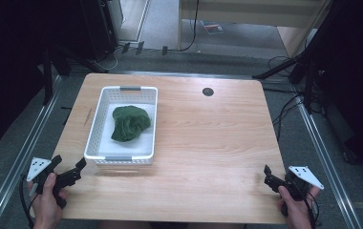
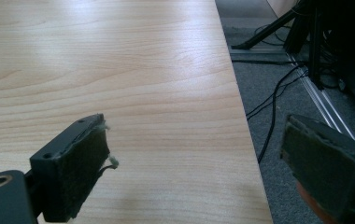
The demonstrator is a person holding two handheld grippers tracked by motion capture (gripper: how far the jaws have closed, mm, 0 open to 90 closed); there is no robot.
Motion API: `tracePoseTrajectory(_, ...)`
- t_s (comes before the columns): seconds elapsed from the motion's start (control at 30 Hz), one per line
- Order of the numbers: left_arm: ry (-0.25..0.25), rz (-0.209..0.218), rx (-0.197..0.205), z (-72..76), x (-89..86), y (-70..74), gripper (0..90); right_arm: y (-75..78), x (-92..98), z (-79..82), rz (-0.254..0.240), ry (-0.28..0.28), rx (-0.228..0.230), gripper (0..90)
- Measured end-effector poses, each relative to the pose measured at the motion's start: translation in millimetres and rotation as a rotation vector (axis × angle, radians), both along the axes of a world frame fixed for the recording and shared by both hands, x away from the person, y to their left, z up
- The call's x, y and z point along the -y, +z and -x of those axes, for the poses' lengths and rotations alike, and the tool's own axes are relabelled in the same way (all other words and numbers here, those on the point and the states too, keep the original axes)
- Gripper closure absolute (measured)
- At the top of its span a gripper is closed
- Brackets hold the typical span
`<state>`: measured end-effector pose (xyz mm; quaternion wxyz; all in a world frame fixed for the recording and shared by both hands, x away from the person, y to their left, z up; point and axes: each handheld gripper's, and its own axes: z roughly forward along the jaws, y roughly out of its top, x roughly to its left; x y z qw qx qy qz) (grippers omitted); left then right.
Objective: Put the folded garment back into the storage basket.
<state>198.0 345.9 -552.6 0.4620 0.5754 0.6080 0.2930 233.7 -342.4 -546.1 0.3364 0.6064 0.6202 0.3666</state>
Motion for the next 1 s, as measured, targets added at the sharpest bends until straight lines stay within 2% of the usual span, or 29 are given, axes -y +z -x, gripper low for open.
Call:
tracePoseTrajectory(0.17, 0.006, 0.001, 0.000, -0.4, 0.5, 0.0, 3.5, 0.0, 0.0, 0.0, -0.001, 0.000, 0.001, 8.2)
tracePoseTrajectory(0.3, 0.032, -0.013, -0.013, -1.7, 1.3, 0.1, 3.5, 0.0, -0.2, 0.2, 0.000, 0.000, 0.002, 8.2)
tracePoseTrajectory(0.47, 0.023, 0.026, -0.008, -1.5, -1.0, -0.5, 3.5, 0.0, -0.3, 0.1, 0.001, -0.001, 0.001, 8.2)
tracePoseTrajectory(0.73, 0.033, 0.048, -0.017, -2.2, -3.1, -0.9, 3.5, -0.1, -0.2, 0.0, -0.001, 0.001, 0.000, 8.2)
tracePoseTrajectory(0.77, 0.036, 0.067, -0.019, -3.0, -3.9, -1.3, 3.6, -0.1, 0.1, -0.4, 0.003, 0.002, 0.000, 8.2)
tracePoseTrajectory(0.87, 0.042, 0.086, -0.021, -2.8, -6.1, -1.8, 3.6, -0.2, 0.0, -0.7, 0.004, 0.003, -0.001, 8.2)
tracePoseTrajectory(1.0, 0.058, 0.082, 0.000, -0.6, -5.4, -1.6, 3.6, 0.0, 0.1, -0.1, -0.002, 0.000, 0.001, 8.2)
